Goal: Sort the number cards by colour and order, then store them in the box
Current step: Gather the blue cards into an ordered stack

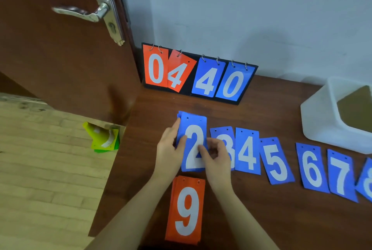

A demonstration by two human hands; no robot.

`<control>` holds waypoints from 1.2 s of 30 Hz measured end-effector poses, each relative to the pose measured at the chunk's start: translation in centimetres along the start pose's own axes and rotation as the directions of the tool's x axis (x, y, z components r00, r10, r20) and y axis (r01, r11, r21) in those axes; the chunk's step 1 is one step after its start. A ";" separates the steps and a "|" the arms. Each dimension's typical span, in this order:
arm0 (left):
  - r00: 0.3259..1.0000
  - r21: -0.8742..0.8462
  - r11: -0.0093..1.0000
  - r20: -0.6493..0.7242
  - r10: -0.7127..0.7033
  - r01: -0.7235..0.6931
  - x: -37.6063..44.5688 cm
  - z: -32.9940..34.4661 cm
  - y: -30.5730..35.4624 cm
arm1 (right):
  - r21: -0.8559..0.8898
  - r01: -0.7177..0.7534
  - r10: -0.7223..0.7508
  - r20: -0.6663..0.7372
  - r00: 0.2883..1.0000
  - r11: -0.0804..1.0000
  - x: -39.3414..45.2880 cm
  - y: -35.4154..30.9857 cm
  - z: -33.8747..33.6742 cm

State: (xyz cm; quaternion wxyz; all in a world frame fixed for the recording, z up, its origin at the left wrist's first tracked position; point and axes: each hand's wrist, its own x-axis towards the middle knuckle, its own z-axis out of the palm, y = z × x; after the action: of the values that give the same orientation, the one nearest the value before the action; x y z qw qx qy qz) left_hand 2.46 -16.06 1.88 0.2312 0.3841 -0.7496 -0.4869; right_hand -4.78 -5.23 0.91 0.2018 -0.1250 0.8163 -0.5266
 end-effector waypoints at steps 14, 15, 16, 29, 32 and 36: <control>0.961 -0.151 0.957 -0.081 -0.263 0.249 1.2 2.7 -0.6 | -0.853 0.195 -0.053 0.194 0.980 0.484 4.2 6.6 -4.9; 0.959 -0.143 0.956 -0.090 -0.269 0.255 1.2 2.7 -0.9 | -0.830 0.198 -0.054 0.200 0.978 0.522 4.5 6.3 -4.5; 0.957 -0.140 0.956 -0.101 -0.271 0.256 1.2 2.7 -1.1 | -0.805 0.171 -0.037 0.183 0.983 0.568 5.0 6.0 -4.1; 0.953 -0.133 0.966 -0.180 -0.243 0.221 1.1 1.9 -2.4 | -0.492 -0.080 0.139 0.084 0.987 0.867 8.1 3.4 -2.1; 0.953 -0.134 0.973 -0.218 -0.212 0.186 1.2 1.5 -1.8 | -0.137 -0.054 0.059 0.039 0.997 0.989 7.1 2.1 -2.9; 0.968 -0.160 0.975 -0.174 -0.182 0.155 1.4 2.2 0.1 | 0.201 -0.027 0.064 -0.180 0.981 0.979 6.9 -0.6 -4.7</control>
State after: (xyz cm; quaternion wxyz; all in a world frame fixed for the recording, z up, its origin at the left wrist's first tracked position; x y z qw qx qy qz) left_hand -0.03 -15.95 0.97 0.2860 0.4729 -0.6516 -0.5197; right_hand -13.02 -4.56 1.80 0.1482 -0.0356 0.7779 -0.6096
